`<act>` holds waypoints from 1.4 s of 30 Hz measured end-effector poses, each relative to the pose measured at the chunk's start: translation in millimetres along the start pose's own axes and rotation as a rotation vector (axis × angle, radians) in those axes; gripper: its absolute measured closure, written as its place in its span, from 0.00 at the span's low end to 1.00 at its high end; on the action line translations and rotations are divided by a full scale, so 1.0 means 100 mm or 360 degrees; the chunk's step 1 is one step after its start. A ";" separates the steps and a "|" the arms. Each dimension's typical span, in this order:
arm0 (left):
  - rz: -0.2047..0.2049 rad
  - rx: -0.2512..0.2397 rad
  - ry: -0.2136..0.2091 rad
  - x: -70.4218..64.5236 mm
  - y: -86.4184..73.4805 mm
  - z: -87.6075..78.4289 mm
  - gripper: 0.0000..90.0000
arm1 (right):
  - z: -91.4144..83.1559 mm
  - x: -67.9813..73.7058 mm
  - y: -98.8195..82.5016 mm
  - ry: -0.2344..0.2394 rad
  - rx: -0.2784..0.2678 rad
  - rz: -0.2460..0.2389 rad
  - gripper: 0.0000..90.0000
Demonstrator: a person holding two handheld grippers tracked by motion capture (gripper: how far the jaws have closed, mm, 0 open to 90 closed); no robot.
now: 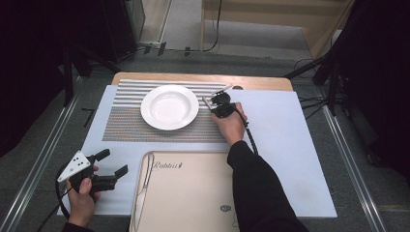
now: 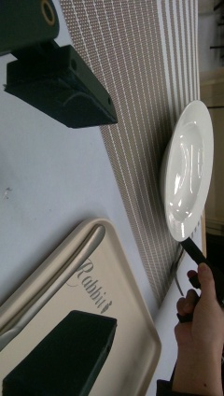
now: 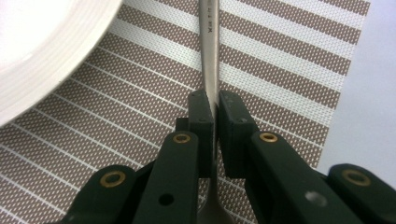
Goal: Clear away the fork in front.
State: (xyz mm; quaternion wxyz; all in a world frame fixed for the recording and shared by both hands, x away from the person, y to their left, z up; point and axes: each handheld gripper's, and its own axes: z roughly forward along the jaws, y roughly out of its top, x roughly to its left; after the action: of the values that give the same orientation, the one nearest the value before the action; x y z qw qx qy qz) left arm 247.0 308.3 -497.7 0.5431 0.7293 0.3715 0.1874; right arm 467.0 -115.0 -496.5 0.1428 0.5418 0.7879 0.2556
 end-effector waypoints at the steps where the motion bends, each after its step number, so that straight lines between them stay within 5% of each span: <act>1: -0.0001 0.0000 0.0000 0.00 0.00 0.00 0.05 | -0.01 0.00 0.00 -0.0009 -0.0001 -0.0016 0.92; 21: -0.0001 0.0001 0.0002 0.00 0.00 0.00 0.05 | -0.07 0.00 -0.07 0.0025 -0.0031 -0.0115 0.92; 26: -0.0001 0.0002 0.0002 0.00 0.00 0.00 0.05 | -0.05 -0.03 -0.09 0.0010 -0.0026 -0.0068 0.92; 35: 0.0002 0.0007 0.0006 -0.01 0.00 0.01 0.05 | -0.06 -0.04 -0.10 0.0023 0.0059 -0.0165 0.79; 42: 0.0012 0.0015 0.0010 -0.01 0.00 0.01 0.05 | -0.05 -0.03 -0.05 0.0020 0.0138 -0.0091 0.82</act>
State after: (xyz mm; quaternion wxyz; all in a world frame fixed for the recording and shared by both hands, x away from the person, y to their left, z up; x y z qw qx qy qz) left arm 246.7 306.8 -497.7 0.5377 0.7327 0.3713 0.1901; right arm 461.4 -121.1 -495.2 0.1216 0.5230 0.8143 0.2204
